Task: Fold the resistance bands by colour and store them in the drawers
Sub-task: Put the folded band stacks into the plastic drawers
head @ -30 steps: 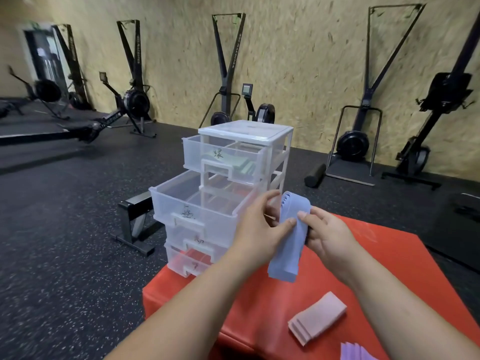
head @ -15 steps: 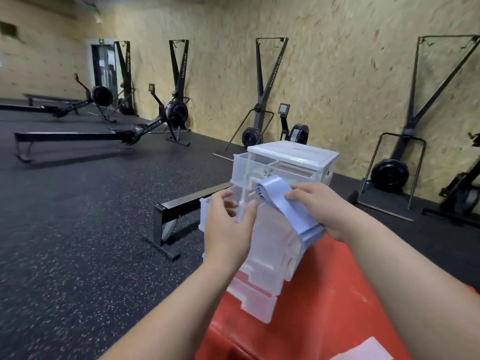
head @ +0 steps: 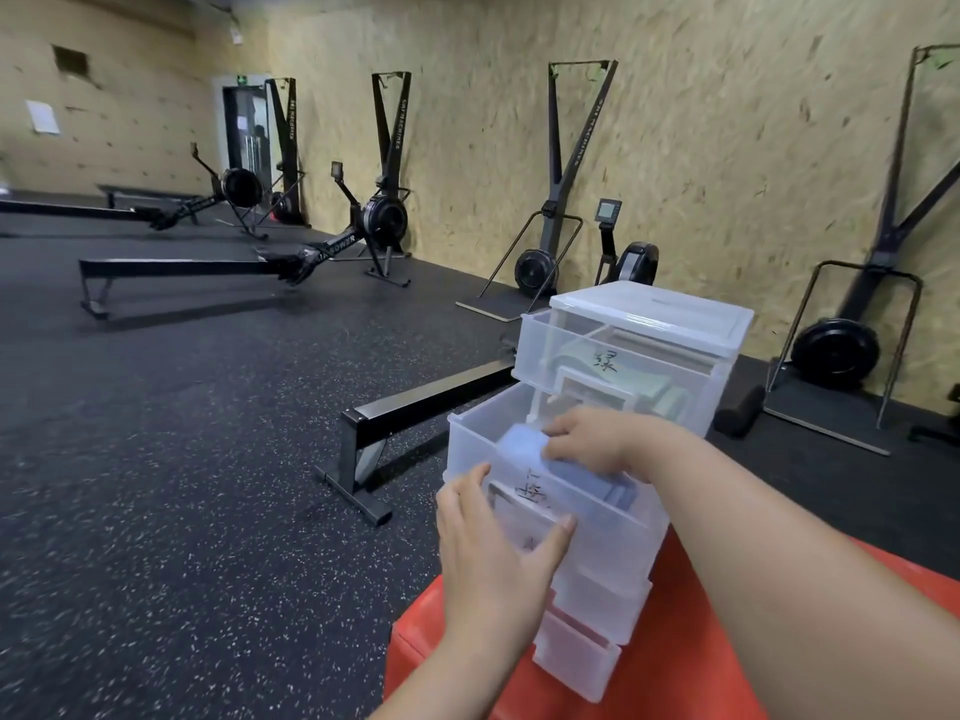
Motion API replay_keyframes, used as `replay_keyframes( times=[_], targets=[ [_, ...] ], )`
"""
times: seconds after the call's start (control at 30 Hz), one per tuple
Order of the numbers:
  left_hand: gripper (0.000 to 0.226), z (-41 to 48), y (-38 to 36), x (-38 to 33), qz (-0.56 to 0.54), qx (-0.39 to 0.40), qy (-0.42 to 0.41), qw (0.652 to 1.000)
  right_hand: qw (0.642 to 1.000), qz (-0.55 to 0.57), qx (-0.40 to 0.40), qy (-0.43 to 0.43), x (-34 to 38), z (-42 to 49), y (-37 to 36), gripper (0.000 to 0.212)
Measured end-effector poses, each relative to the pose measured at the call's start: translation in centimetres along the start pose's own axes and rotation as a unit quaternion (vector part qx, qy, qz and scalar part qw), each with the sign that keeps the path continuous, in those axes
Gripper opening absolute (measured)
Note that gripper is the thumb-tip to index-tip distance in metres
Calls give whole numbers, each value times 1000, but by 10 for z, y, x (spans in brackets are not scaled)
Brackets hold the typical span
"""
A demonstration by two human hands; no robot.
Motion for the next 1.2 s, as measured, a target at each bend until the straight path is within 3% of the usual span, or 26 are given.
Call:
replay_keyframes(
  times=[0.17,0.3,0.43,0.57,0.8,0.93,1.07,1.2],
  targets=[
    [104,0,-8,6,-8,1,0,1000,994,-103,19,6,-14,12,-27,45],
    [103,7,-17,7,9,18,0,1000,985,-162,-28,62,0,9,-5,27],
    [102,17,-35,0,37,40,8,998,982,-63,-163,66,-2,-13,40,35],
    [101,24,-62,-8,59,66,17,996,950,10,-307,47,-30,-42,72,29],
    [98,29,-93,-20,93,78,28,992,893,64,-446,16,-95,-114,77,21],
    [80,-2,-78,-36,85,19,-24,996,892,104,-437,-40,-147,-153,47,22],
    [56,-70,-61,-61,19,-15,-182,983,908,131,-383,-106,-207,-194,-6,25],
    [35,-145,-78,-67,-47,93,-290,951,921,128,-312,-194,-273,-238,-69,25]
  ],
)
Point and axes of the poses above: each hand's wrist, its own z-axis towards the middle knuckle, its own y-axis out of the back of the hand, x = y × z, the point moved 8 cm from there along z, towards the middle knuckle, and after that the axes turned 15 degrees about -x, right-handed, at the moved point
